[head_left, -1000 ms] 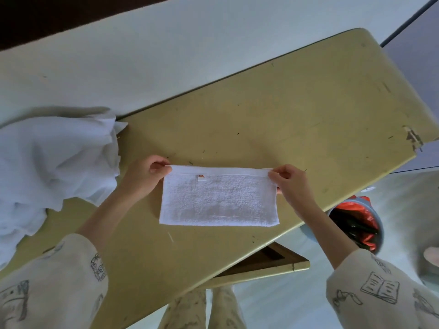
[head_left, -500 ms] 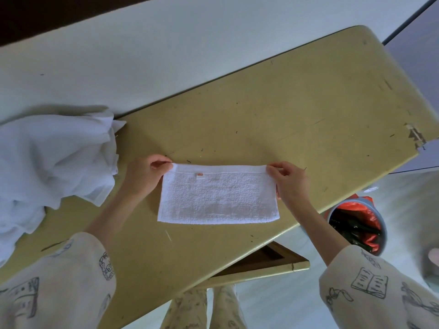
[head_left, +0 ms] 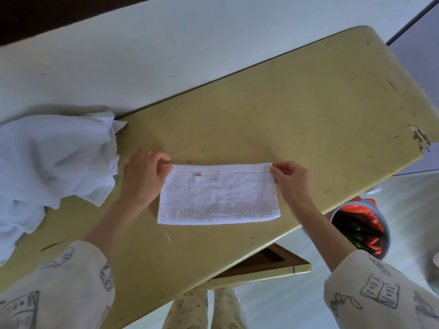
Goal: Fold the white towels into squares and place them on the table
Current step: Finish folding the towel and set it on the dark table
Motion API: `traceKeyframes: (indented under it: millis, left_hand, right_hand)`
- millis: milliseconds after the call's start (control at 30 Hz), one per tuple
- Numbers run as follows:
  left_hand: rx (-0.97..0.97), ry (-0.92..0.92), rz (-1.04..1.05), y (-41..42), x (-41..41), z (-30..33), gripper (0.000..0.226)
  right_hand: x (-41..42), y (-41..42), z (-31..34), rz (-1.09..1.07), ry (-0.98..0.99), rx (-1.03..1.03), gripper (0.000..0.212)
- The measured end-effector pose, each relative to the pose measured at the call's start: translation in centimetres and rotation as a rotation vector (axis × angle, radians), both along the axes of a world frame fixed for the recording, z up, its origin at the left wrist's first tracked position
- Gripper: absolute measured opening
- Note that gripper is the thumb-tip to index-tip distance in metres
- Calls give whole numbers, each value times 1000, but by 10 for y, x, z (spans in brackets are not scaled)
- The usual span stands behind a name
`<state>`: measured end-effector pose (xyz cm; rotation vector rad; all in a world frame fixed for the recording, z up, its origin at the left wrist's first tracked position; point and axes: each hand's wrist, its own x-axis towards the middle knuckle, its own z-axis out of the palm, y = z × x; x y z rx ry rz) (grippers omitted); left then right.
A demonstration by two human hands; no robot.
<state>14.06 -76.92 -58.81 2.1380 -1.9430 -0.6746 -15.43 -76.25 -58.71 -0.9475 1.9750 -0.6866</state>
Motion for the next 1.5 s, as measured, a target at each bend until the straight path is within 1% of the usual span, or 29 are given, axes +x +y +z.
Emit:
traceKeyframes:
  millis: [33,67,233,300,400,500,633,700,733,800,833,900,967,1067,1133,1367,1433,1500]
  left_hand:
    - [-30,-72,-43,0,-6,1,21]
    - [-52,-105,-90,1,-13,3,21]
    - [-149,-98,-373,12,-52,-4,29]
    - [-114,-101,-460,19,-64,-12,35]
    - [-78,-161,-501,30,-72,-27,49]
    - [-110,-226,-524,35,-71,-37,51]
    - [-114,-248,-528,36,-72,-39,51]
    - [-118,-230,-516,36,-73,-38,51]
    - [-127,-205,-507,36,-73,-37,51]
    - [-168,-134,-472,35,-71,-32,51]
    - [-193,-111,-448,35,-69,-29,51]
    - [-226,-115,-407,39,-64,-27,50]
    - [-213,-163,-395,44,-58,-29,49]
    - [-177,-238,-393,46,-47,-37,49]
    - [-161,-269,-375,44,-42,-40,52]
    - [-68,-349,-197,36,-18,-39,61]
    - [-103,-340,-173,39,-13,-32,60]
    - [-158,-308,-204,49,-22,-25,58]
  right_hand:
    - [1,-1,1,15,24,-5,12]
    - [2,-2,3,16,37,-14,13]
    - [9,-2,3,-58,11,-43,10]
    - [11,-3,1,-45,20,-44,10]
    - [12,-6,-1,-31,51,-45,9]
    - [13,-7,-2,-43,96,-54,9]
    - [16,-8,0,-68,166,-59,11]
    - [19,-5,-1,-34,290,-101,17]
    - [22,0,-2,32,384,-188,22]
    - [31,13,-3,247,551,-394,31]
    - [37,20,-5,369,616,-457,34]
    - [49,35,-15,618,694,-501,38]
    - [56,45,-28,754,739,-459,44]
    - [54,48,-40,805,818,-319,55]
    - [52,49,-42,835,862,-266,58]
    - [52,49,-39,878,911,-196,67]
    - [53,49,-37,863,910,-213,68]
    - [54,46,-34,847,884,-242,66]
